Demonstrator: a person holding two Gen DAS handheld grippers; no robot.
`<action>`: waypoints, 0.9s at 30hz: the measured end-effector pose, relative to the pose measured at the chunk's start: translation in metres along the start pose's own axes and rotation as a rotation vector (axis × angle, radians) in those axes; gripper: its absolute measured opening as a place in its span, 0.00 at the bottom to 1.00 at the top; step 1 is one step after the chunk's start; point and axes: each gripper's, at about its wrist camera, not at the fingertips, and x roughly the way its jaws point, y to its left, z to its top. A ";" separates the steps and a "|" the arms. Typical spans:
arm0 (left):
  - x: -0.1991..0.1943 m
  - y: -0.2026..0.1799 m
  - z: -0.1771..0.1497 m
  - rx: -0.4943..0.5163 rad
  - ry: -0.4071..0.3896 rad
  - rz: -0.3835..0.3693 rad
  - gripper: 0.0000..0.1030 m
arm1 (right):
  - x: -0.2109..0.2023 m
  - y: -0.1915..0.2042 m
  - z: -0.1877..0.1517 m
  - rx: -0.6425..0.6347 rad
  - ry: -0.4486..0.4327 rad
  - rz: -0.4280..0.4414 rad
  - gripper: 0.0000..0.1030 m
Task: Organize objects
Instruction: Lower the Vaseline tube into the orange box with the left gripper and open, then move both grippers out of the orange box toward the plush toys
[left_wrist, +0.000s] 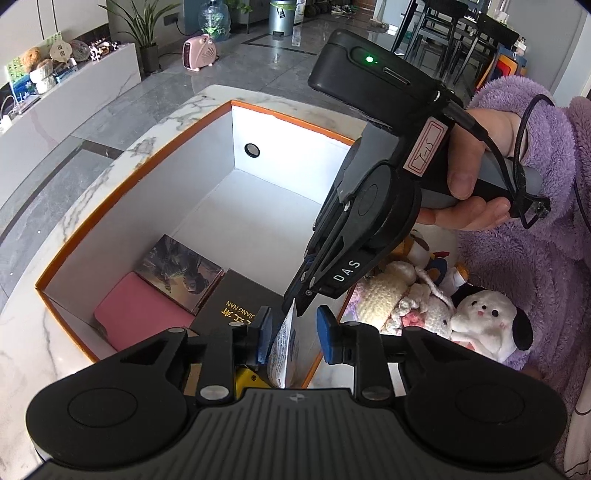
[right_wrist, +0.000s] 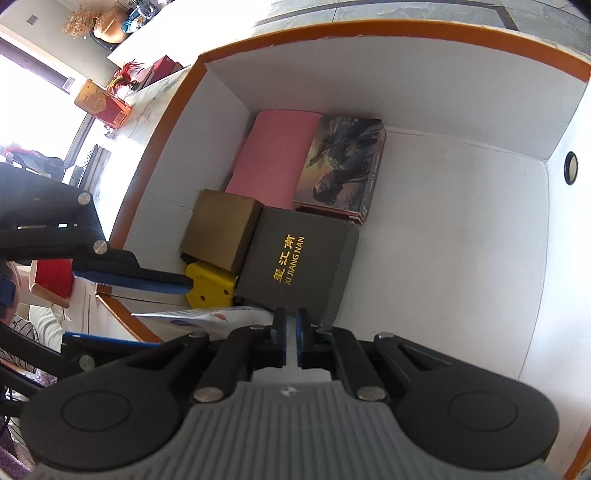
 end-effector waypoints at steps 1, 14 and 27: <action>-0.005 -0.002 -0.001 -0.012 -0.022 0.012 0.34 | -0.004 0.002 -0.002 -0.004 -0.013 -0.005 0.07; -0.079 -0.057 -0.021 -0.224 -0.349 0.165 0.42 | -0.067 0.035 -0.056 -0.056 -0.297 -0.023 0.14; -0.068 -0.111 -0.059 -0.481 -0.423 0.252 0.42 | -0.076 0.052 -0.140 -0.046 -0.395 -0.144 0.44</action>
